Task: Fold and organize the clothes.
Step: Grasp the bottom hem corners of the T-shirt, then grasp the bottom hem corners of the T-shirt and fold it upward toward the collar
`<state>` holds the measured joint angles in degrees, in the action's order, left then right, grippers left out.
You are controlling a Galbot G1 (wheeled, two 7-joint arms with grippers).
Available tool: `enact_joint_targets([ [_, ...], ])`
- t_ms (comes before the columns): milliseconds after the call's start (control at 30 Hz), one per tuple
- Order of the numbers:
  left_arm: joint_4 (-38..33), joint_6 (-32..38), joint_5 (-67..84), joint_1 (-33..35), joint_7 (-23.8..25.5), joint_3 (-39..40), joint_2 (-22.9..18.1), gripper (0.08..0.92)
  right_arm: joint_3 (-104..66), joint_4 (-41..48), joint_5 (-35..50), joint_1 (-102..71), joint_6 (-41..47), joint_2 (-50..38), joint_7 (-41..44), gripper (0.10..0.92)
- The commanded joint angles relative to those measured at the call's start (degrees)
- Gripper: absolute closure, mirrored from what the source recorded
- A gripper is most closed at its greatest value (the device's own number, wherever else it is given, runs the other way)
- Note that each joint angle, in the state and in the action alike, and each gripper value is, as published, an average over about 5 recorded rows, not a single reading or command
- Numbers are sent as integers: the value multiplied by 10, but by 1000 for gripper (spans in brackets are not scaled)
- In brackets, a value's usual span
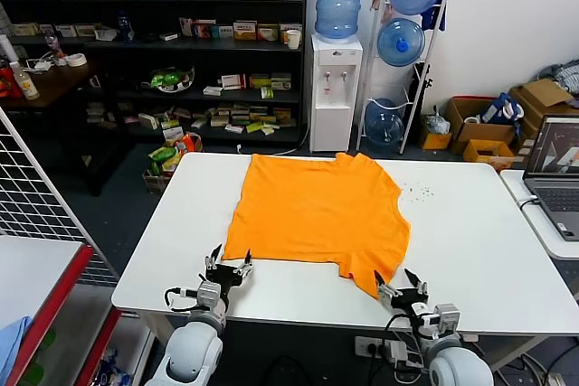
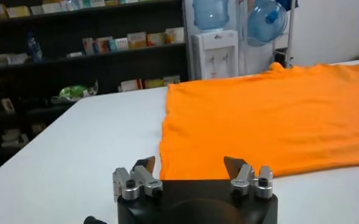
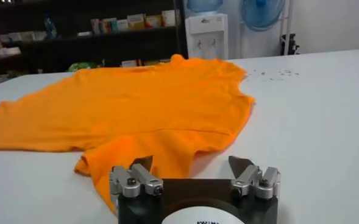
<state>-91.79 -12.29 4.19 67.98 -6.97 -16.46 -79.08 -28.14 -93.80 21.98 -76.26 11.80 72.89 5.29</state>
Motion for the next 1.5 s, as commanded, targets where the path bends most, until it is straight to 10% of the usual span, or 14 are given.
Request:
enact_joint_targets([
  [33, 13, -24, 19, -5, -3, 1, -1, 283, 12, 3, 1, 8, 12, 8, -2, 359],
  [667, -18, -35, 40, 14, -6, -3, 6, 817, 6, -27, -12, -14, 8, 8, 2, 885],
  [1500, -163, -17, 9, 121, -9, -1, 52, 910, -35, -224, -98, -202, -5, -63, -86, 900],
])
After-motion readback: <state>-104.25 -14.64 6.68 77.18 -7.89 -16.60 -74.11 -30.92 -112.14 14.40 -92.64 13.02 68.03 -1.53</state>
